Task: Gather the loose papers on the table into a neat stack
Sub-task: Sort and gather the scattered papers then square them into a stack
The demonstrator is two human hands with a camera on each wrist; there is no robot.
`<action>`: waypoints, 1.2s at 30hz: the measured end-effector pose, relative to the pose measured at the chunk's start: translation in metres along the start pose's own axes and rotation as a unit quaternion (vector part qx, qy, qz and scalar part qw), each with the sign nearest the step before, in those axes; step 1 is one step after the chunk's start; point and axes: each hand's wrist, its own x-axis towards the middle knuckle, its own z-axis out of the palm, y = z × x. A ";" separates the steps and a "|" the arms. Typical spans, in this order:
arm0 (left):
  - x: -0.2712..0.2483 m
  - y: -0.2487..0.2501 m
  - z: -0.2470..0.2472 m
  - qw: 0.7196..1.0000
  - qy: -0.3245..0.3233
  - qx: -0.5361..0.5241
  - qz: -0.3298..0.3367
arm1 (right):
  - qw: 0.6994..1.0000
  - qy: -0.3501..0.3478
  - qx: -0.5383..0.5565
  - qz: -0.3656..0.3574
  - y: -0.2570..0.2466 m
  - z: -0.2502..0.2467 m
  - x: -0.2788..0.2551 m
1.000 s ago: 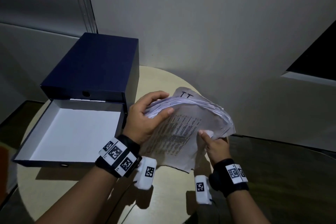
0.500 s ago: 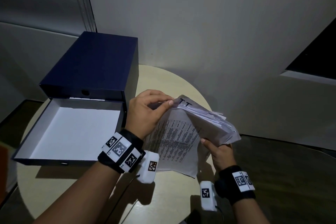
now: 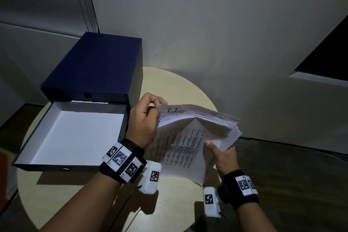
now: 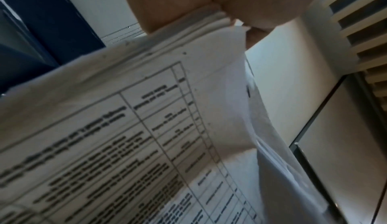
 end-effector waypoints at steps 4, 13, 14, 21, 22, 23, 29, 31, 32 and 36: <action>-0.006 -0.020 -0.029 0.981 -0.129 -0.131 -0.056 | 0.998 0.060 0.025 -0.004 -0.009 -0.003 0.001; 0.007 -0.044 -0.016 0.979 -0.038 -0.062 -0.190 | 0.998 0.003 0.032 -0.050 -0.046 0.005 0.004; 0.009 -0.047 -0.016 0.979 -0.022 -0.060 -0.191 | 0.998 0.003 0.033 -0.052 -0.043 0.008 0.005; -0.013 -0.068 -0.009 0.978 -0.052 -0.005 -0.203 | 0.998 0.053 -0.041 0.014 -0.005 0.018 0.007; -0.014 -0.070 -0.008 0.979 -0.052 0.011 -0.196 | 0.996 0.077 -0.041 0.010 -0.004 0.017 0.010; -0.013 -0.069 -0.007 0.980 -0.046 0.019 -0.192 | 0.995 0.093 -0.035 -0.006 -0.007 0.018 0.009; -0.010 -0.040 -0.004 0.992 0.002 -0.009 -0.127 | 0.991 0.099 0.015 -0.084 -0.029 0.021 0.004; -0.013 -0.036 -0.008 0.997 0.001 -0.001 -0.075 | 0.989 0.092 0.015 -0.115 -0.035 0.021 0.001; -0.015 -0.039 -0.011 0.998 0.002 -0.006 -0.060 | 0.989 0.089 0.002 -0.121 -0.034 0.021 0.001; -0.032 -0.059 -0.018 0.995 -0.027 -0.009 -0.093 | 0.994 0.050 -0.073 -0.071 -0.013 0.025 -0.005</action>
